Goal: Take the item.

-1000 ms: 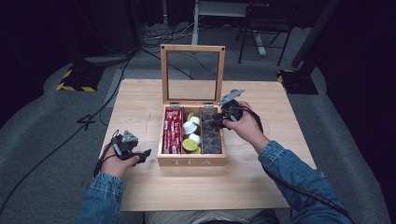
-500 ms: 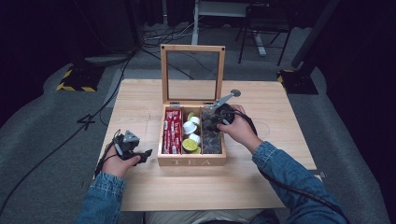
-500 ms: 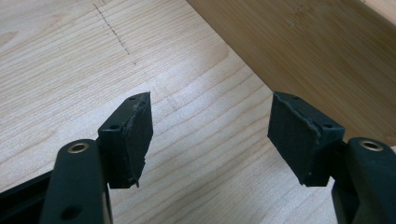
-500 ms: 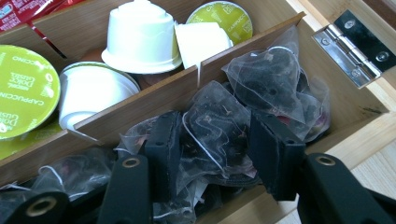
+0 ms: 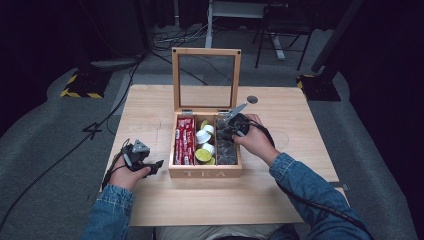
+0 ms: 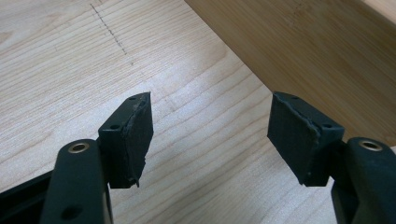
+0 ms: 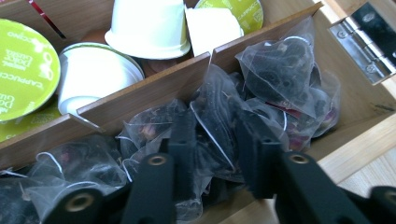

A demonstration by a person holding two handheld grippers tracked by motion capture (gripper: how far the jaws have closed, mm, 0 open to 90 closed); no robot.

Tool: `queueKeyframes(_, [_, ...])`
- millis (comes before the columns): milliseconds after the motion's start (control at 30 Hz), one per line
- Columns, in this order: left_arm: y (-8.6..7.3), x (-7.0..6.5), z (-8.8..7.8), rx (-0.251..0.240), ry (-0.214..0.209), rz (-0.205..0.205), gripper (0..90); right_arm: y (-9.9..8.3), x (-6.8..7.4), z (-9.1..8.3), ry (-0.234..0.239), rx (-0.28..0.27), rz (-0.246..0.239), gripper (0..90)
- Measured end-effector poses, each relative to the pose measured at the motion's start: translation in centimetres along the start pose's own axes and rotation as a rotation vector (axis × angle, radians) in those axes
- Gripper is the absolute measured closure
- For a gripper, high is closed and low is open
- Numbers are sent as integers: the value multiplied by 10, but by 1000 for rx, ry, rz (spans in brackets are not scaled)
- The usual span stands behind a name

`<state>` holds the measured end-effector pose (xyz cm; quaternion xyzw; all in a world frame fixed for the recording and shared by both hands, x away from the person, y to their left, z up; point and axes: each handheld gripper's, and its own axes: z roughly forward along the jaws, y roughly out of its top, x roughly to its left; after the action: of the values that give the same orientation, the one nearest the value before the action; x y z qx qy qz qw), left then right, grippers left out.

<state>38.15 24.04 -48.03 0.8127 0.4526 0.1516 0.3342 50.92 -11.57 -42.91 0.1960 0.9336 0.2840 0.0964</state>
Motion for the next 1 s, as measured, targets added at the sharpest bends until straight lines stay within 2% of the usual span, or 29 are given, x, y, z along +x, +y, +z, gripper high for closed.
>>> queueKeyframes(100, [0, 0, 1, -3, -3, -2, 317, 1, 1, -2, -6, -6, -12, 752])
queueKeyframes(267, [0, 1, 1, -4, -1, -2, 318, 1, -2, -8, 13, -47, 11, 840])
queueKeyframes(567, [0, 2, 1, 0, 0, -3, 318, -1, -7, -21, 34, -108, 49, 851])
queueKeyframes(833, [-1, 3, 2, 7, 1, -6, 317, -1, -8, -37, 67, -199, 84, 853])
queueKeyframes(1000, [-2, 3, 3, 7, -2, -5, 318, 1, -8, -48, 83, -247, 86, 853])
